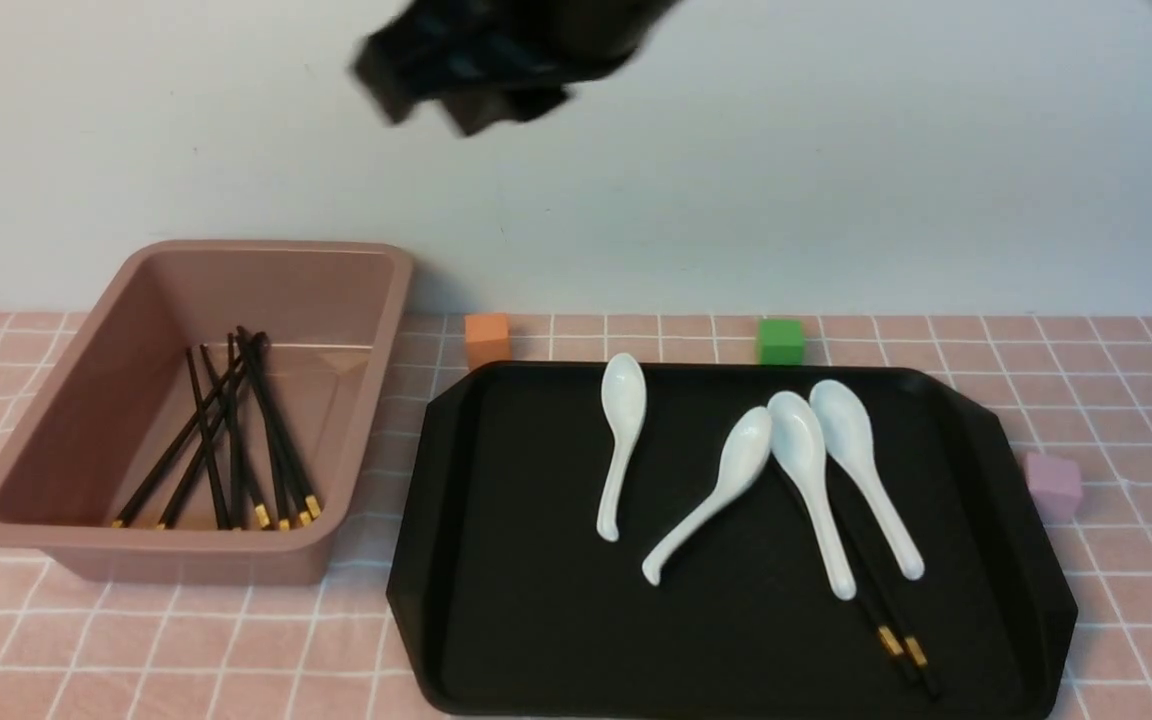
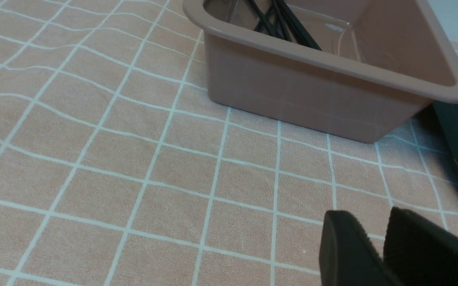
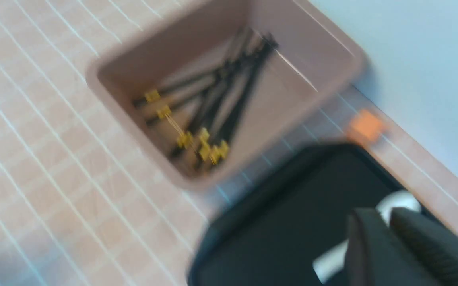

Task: On pink tablecloth take chopsticks from black tray and put them in box.

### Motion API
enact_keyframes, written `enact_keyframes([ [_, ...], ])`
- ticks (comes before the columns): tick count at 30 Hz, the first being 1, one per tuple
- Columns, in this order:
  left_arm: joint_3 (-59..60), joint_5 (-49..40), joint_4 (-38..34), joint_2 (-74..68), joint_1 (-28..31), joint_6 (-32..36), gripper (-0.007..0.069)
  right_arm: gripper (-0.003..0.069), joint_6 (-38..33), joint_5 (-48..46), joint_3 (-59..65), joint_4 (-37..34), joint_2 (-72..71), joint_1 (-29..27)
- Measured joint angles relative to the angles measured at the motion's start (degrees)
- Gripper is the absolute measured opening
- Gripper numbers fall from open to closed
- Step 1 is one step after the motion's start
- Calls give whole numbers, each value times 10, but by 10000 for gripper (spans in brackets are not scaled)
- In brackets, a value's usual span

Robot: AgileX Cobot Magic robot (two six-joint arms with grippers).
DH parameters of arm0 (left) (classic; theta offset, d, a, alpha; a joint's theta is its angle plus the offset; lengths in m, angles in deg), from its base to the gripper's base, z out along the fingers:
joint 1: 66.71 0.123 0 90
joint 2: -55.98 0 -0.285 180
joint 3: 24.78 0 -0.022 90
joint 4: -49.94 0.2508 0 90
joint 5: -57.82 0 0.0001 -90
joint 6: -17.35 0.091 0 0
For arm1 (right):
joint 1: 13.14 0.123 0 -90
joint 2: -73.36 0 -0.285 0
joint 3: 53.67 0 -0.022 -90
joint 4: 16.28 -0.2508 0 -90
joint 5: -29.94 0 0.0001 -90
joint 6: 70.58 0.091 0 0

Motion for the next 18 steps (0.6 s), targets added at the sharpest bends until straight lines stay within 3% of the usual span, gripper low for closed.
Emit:
enact_keyframes([
  [2, 0, 0, 0, 0, 0, 0, 173, -10, 10, -2, 77, 21, -63, 0],
  [9, 0, 0, 0, 0, 0, 0, 179, -14, 49, -3, 281, 52, -189, 0],
  [18, 0, 0, 0, 0, 0, 0, 182, -14, 52, -3, 318, 58, -227, 0],
])
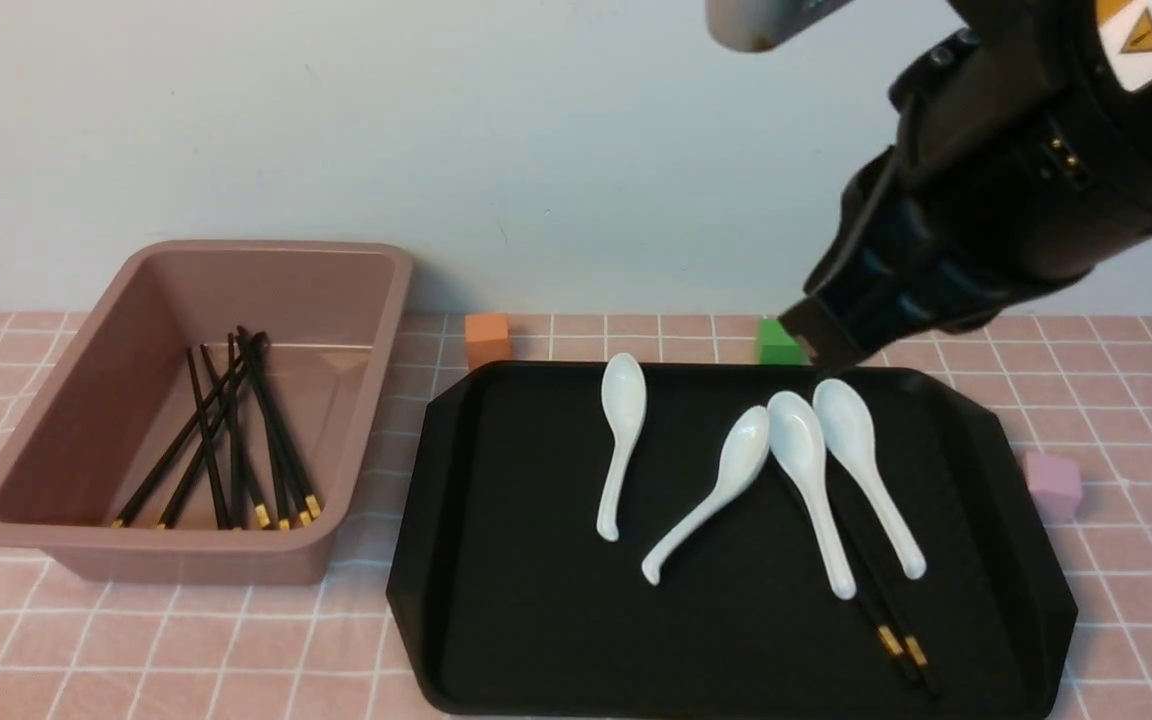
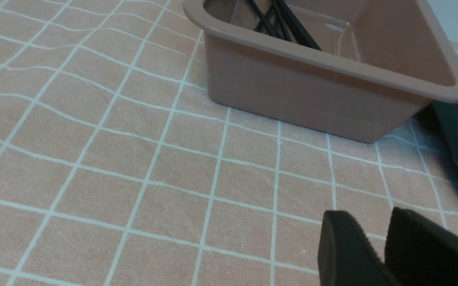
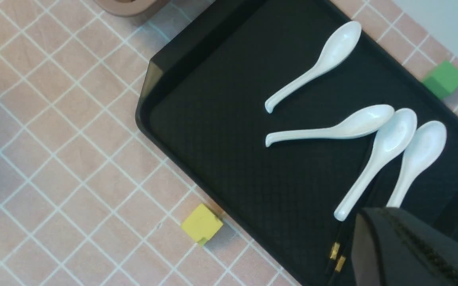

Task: On pink tablecloth take chopsticks from black tray and put them in box.

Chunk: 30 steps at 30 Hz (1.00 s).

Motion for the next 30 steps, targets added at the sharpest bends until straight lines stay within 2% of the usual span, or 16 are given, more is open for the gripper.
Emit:
enact_keyframes([
  [4, 0, 0, 0, 0, 0, 0, 182, -14, 0, 4, 11, 25, -13, -5],
  [10, 0, 0, 0, 0, 0, 0, 183, -13, 0, 60, 127, 9, -99, -83],
  [14, 0, 0, 0, 0, 0, 1, 188, -13, 0, 201, 334, -34, -221, -189],
  [21, 0, 0, 0, 0, 0, 1, 199, -13, 0, 457, 694, -42, -485, -341],
  [26, 0, 0, 0, 0, 0, 1, 200, -15, 0, 530, 875, -42, -671, -404],
  [30, 0, 0, 0, 0, 0, 1, 205, -15, 1, 536, 950, -42, -750, -413],
])
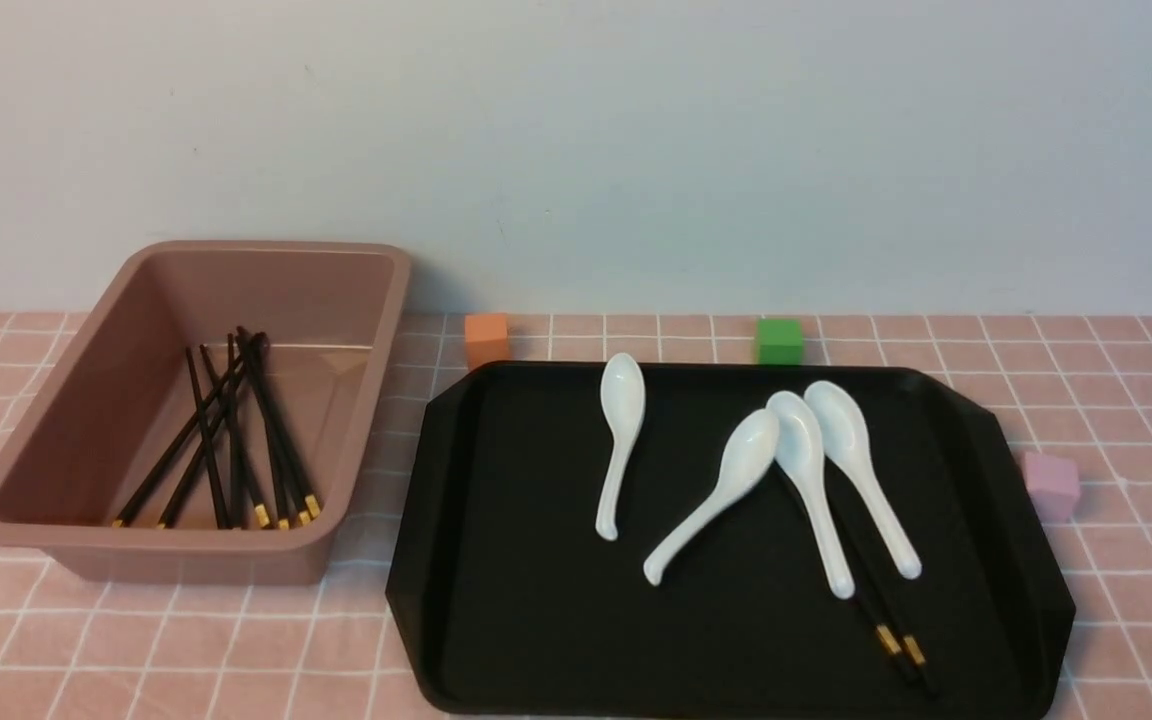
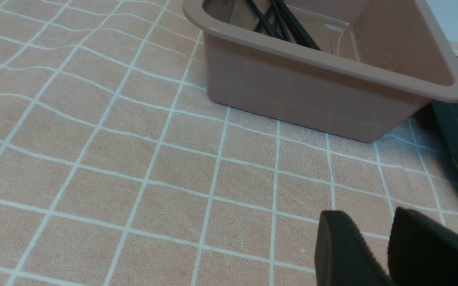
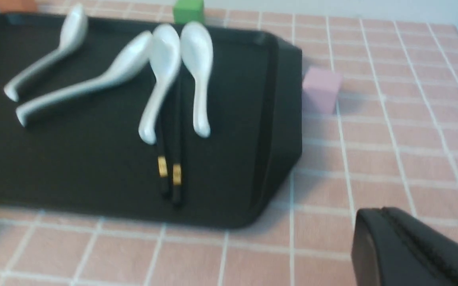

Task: On pink tablecloth take chopsticks from black tray and put them in box.

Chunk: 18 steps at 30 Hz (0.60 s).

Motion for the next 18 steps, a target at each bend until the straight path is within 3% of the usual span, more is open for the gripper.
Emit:
enact_keyframes([
  [18, 0, 0, 0, 0, 0, 0, 229, -15, 1, -29, 5, -4, -45, 0],
])
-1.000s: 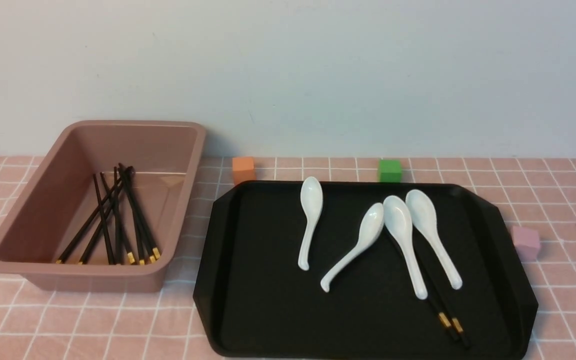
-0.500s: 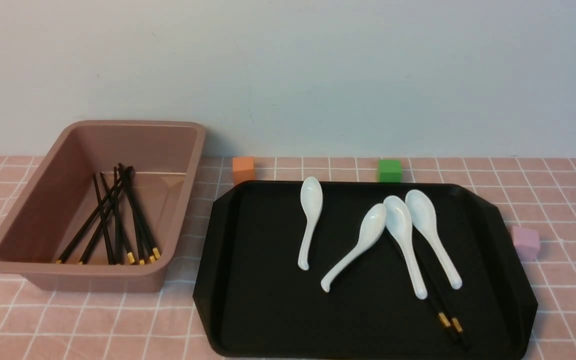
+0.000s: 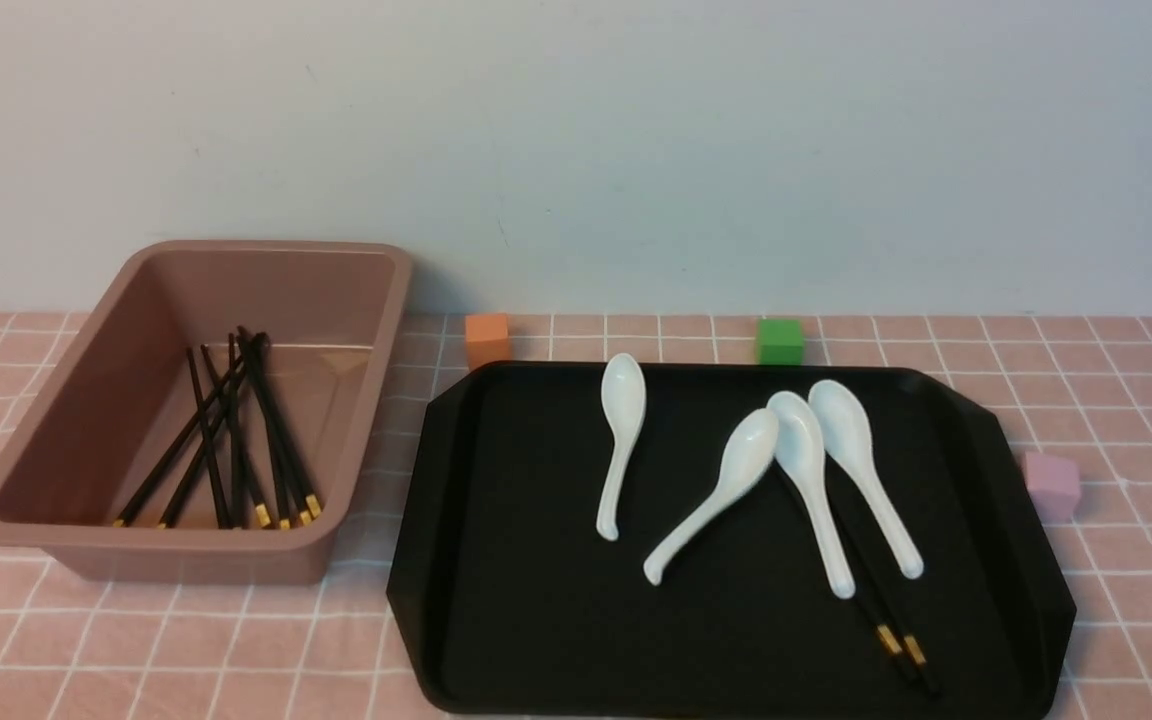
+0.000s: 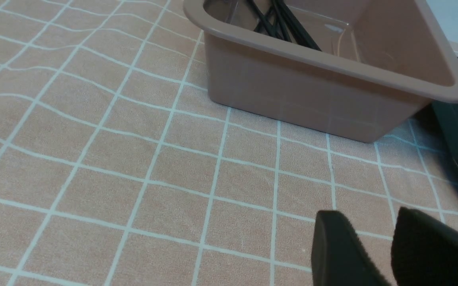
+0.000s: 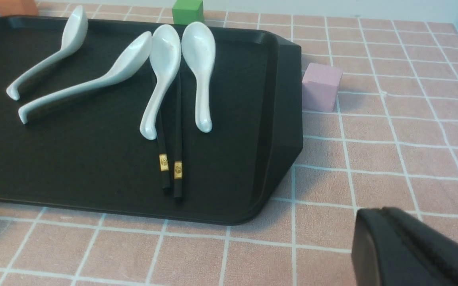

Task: On pink tablecloth take chopsticks from black tray and put them in box.

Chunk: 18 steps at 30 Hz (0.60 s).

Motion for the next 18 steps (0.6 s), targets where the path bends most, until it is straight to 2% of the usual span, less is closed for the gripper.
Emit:
enact_keyframes([
  [18, 0, 0, 0, 0, 0, 0, 238, -6, 0, -1, -1, 0, 0, 0],
])
